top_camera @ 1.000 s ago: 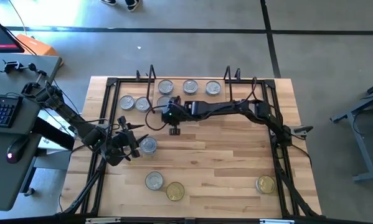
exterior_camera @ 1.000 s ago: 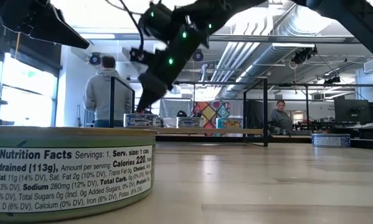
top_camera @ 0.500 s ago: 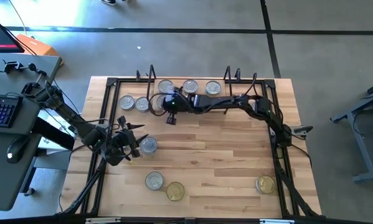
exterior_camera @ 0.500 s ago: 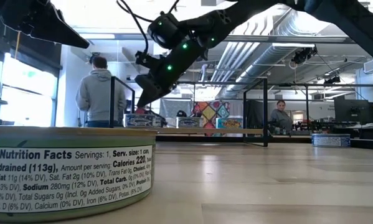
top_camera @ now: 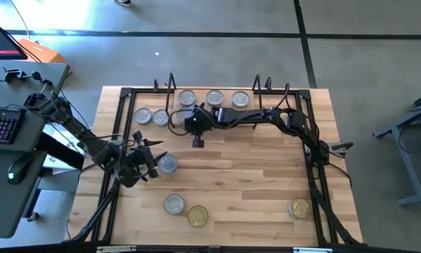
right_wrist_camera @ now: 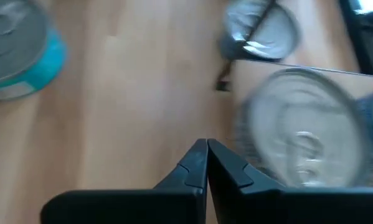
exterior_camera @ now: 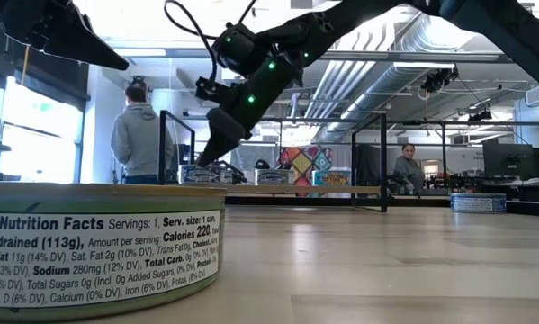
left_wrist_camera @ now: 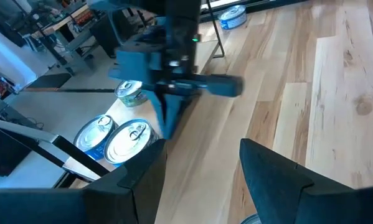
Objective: Stack canned seafood by type on shelf
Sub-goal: Put the blue tuna can on the shelf
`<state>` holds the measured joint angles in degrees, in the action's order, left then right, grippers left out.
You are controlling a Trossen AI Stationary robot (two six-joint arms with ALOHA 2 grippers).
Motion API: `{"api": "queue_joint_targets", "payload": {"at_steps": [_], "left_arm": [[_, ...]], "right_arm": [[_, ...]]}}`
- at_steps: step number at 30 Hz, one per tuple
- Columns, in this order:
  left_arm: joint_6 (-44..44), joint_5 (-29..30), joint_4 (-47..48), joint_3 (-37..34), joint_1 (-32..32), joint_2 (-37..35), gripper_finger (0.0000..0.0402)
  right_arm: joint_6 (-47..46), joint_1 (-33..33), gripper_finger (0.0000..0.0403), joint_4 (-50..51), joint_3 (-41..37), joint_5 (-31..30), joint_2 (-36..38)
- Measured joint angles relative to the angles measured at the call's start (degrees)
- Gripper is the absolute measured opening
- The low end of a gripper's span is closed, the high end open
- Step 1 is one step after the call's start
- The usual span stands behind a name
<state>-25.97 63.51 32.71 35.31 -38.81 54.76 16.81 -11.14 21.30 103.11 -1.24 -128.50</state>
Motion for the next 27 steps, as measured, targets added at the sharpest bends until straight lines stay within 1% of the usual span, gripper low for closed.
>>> {"api": "queue_joint_targets", "payload": {"at_steps": [9, 16, 22, 25, 27], "left_arm": [[-0.88, 0.06, 0.00, 0.00, 0.00, 0.00, 0.0195], [-0.93, 0.06, 0.00, 0.00, 0.00, 0.00, 0.0195], [-1.47, -0.18, 0.00, 0.00, 0.00, 0.07, 0.0195], [-1.48, -0.23, 0.00, 0.00, 0.00, 0.62, 0.0195], [-1.51, -0.23, -0.03, 0.00, 0.00, 1.12, 0.0195]], "right_arm": [[-1.77, -2.66, 0.0002, -4.52, 0.00, 0.20, -1.02], [-1.77, -2.06, 0.0002, -8.87, 0.00, 0.02, -1.05], [-1.40, -1.16, 0.0002, -7.12, 0.00, -2.86, -1.05], [-1.35, -1.09, 0.0002, -4.32, 0.00, -1.16, -1.03], [-1.34, -1.21, 0.0002, -3.53, 0.00, -1.17, -1.05]]}}
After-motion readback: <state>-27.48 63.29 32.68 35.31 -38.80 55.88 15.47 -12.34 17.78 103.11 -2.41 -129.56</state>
